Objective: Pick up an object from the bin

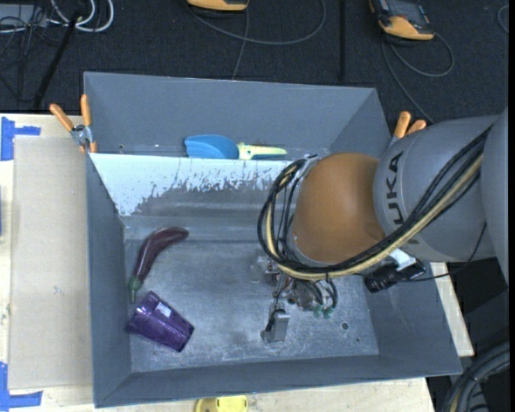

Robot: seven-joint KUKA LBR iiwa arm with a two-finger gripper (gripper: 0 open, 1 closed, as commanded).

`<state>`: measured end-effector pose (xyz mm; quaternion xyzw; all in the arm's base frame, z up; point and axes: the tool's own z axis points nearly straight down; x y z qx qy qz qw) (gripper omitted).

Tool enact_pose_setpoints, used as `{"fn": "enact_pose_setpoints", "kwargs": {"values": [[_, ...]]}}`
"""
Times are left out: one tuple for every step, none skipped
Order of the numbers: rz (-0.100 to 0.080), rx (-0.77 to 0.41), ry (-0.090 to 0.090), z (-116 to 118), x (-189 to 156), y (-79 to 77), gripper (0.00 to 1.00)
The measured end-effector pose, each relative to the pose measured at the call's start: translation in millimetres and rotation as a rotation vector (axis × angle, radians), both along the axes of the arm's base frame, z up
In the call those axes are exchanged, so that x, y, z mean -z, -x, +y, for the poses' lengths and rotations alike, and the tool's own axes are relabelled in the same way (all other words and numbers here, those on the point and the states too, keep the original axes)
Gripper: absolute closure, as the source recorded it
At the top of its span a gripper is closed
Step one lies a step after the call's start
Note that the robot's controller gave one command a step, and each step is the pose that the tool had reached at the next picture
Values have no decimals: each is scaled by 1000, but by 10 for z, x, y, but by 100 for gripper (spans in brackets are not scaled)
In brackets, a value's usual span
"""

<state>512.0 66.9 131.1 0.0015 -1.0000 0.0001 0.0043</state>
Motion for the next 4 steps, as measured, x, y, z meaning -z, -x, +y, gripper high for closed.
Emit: {"fn": "enact_pose_setpoints", "kwargs": {"values": [[-7,2,-1,-3,-43,-15,0],[-9,-18,-3,-410,44,-254,0],[-10,-4,3,-777,126,-383,0],[-10,-45,-1,-1189,453,-321,100]]}}
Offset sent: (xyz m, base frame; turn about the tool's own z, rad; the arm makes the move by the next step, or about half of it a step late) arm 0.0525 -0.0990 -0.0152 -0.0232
